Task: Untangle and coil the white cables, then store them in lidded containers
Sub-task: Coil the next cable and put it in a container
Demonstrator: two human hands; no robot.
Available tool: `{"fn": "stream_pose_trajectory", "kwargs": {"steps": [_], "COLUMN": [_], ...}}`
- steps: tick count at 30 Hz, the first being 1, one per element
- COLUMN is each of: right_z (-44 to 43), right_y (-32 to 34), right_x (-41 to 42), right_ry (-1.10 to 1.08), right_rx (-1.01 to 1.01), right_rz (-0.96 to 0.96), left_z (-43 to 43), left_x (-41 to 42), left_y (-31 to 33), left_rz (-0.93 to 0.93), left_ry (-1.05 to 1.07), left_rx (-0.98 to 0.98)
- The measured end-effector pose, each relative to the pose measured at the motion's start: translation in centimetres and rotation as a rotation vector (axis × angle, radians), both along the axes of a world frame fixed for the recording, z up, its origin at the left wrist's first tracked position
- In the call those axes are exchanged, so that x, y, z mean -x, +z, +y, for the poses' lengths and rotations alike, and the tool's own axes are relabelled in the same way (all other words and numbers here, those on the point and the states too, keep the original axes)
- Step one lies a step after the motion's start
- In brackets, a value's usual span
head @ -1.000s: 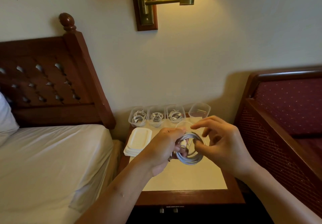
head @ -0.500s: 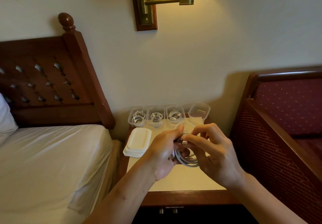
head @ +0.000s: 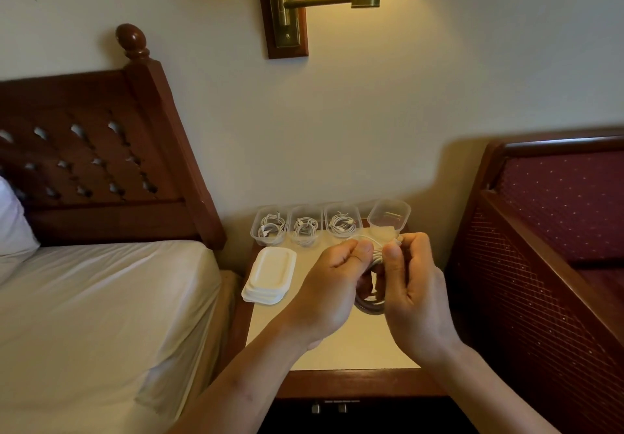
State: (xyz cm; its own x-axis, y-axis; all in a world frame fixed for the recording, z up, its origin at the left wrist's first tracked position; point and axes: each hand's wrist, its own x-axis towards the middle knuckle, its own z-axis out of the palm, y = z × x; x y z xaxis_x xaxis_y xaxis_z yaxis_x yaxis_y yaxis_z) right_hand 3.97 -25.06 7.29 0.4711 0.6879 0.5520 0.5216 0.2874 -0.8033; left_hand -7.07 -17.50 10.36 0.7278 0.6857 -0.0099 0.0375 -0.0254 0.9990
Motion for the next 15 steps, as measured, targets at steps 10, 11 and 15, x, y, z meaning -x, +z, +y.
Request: {"fn": "stream_pose_trajectory", "kwargs": {"steps": [10,11,15], "right_z": [0.4,0.4,0.4], "right_y": [-0.5,-0.5,-0.1], "right_x": [-2.5,-2.8,-3.5], "right_ry": [0.074,0.095,0.171], "right_rx": [-0.065,-0.061,-0.032], "right_rz": [-0.32,-0.31,-0.295], "left_z": [1.7,2.0,2.8], "left_x": [2.9,3.2,3.9], "left_y": [0.1,0.2,0.6], "left_rz": [0.096,0.126,0.225], "left_ry": [-0.219,-0.243,-0.268], "left_rx": [0.084,0.086,-0.025]}}
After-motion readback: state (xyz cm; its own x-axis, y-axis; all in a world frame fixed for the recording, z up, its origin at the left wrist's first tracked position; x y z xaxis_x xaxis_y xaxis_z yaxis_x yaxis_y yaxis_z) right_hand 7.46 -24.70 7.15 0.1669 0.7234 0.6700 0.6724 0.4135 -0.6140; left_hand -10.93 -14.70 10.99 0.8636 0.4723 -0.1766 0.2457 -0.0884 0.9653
